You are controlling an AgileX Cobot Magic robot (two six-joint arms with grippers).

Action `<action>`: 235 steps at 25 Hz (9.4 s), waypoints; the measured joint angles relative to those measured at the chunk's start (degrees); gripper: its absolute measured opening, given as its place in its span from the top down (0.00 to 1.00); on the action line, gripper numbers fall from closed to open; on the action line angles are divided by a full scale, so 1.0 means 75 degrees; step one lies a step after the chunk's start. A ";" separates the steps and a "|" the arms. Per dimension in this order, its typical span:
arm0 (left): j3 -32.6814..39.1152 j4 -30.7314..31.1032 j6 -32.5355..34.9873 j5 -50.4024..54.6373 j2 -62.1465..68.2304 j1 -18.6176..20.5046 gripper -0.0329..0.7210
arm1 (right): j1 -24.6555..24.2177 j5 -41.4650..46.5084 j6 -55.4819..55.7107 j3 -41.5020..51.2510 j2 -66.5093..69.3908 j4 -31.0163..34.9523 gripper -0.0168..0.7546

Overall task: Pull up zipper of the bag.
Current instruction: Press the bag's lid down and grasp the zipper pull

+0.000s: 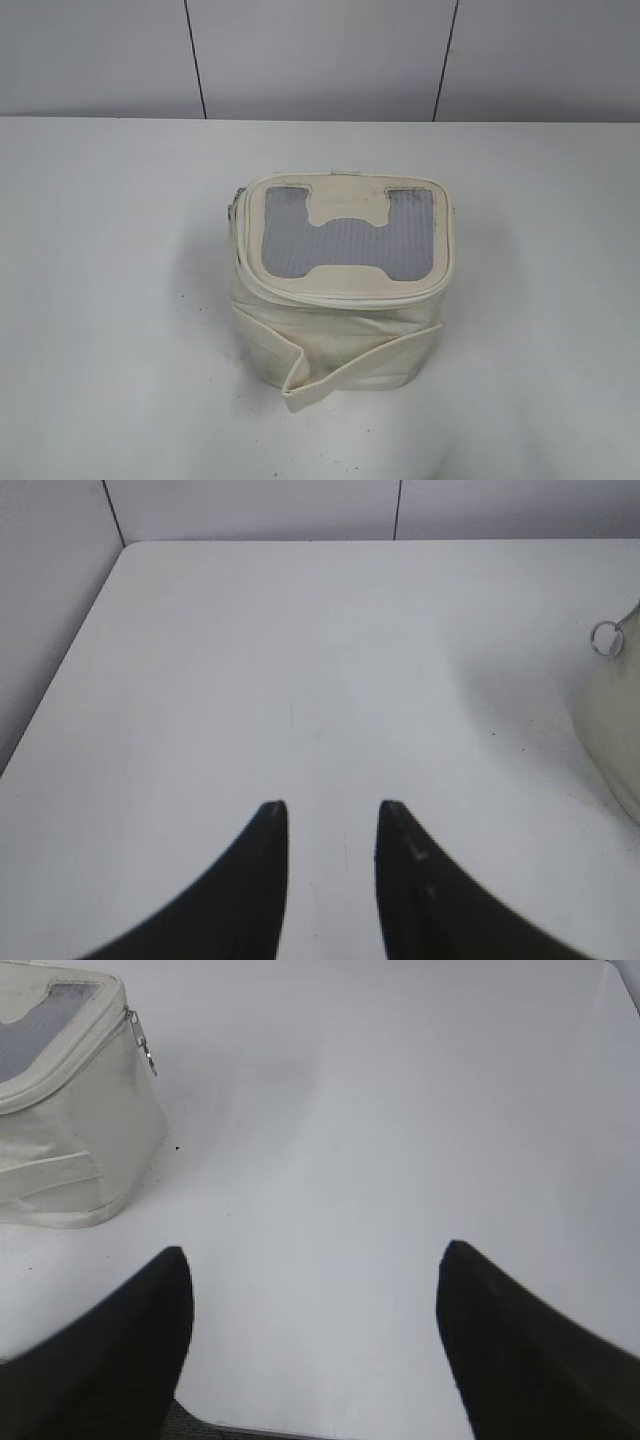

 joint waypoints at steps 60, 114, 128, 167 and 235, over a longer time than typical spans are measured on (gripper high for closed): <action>-0.0220 -0.0330 0.0000 -0.1555 0.1006 0.0000 0.63 | 0.0102 -0.1935 -0.0109 -0.0288 0.2499 0.0042 0.22; -0.4714 -0.7403 0.5957 -0.0564 1.3327 -0.0542 0.48 | 0.3213 0.1195 -0.6245 -1.1044 1.6735 0.3516 0.26; -0.4714 -0.7302 0.5957 -0.0541 1.3327 -0.0542 0.43 | 0.3213 0.1186 -0.6238 -1.1191 1.7270 0.3667 0.64; -0.4714 -0.5871 0.6731 -0.1846 1.3327 -0.2094 0.21 | 0.3213 0.1241 -0.5903 -1.1201 1.7270 0.3801 0.90; -0.4834 -0.3926 0.4429 0.0387 1.3268 -0.4642 0.96 | 0.3314 0.1412 -0.4766 -1.1660 1.7345 0.3369 0.90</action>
